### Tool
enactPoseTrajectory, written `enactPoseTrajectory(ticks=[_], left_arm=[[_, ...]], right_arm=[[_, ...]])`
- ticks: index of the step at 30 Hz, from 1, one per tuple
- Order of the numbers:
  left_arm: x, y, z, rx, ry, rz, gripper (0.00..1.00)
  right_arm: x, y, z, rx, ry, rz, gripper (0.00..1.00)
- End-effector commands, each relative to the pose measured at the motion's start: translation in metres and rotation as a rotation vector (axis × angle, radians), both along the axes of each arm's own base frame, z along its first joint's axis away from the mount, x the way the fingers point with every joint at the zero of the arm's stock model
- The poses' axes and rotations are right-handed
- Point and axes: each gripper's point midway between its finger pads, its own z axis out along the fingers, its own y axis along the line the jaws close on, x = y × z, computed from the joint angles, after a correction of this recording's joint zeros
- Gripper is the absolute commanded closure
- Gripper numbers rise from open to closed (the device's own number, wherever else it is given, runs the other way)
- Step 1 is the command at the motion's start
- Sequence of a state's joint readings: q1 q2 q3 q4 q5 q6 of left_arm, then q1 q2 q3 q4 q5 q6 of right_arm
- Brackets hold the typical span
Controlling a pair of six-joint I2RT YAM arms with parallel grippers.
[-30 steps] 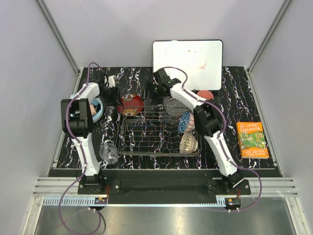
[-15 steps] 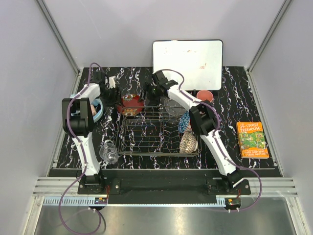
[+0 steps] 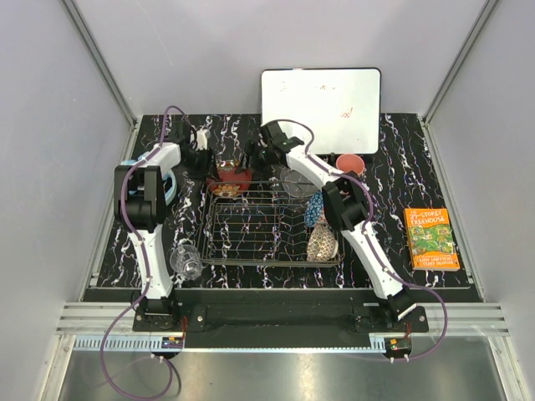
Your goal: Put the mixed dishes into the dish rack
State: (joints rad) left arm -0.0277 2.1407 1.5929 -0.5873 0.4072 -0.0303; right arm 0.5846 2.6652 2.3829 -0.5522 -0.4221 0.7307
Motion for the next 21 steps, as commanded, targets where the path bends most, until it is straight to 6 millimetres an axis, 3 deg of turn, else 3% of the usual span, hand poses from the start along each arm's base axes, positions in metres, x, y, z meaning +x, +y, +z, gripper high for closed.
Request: enactPoseTrajectory(ticks=[1, 4, 9, 15, 21], left_arm=[[0.005, -0.024, 0.001, -0.050, -0.019, -0.052, 0.48], [0.005, -0.029, 0.001, -0.052, -0.021, -0.067, 0.48], [0.006, -0.041, 0.003, -0.072, -0.024, -0.089, 0.48], [0.001, -0.066, -0.004, -0.088, 0.000, -0.151, 0.48], [-0.007, -0.090, -0.007, -0.113, 0.030, -0.216, 0.50]], right_arm=[[-0.006, 0.007, -0.018, 0.032, 0.050, 0.021, 0.35], [-0.008, 0.010, -0.017, 0.054, 0.061, 0.023, 0.41], [-0.009, 0.012, -0.006, 0.084, 0.042, 0.031, 0.66], [-0.011, 0.017, 0.011, 0.141, 0.026, 0.035, 0.74], [-0.013, 0.026, 0.018, 0.205, 0.016, 0.033, 0.72]])
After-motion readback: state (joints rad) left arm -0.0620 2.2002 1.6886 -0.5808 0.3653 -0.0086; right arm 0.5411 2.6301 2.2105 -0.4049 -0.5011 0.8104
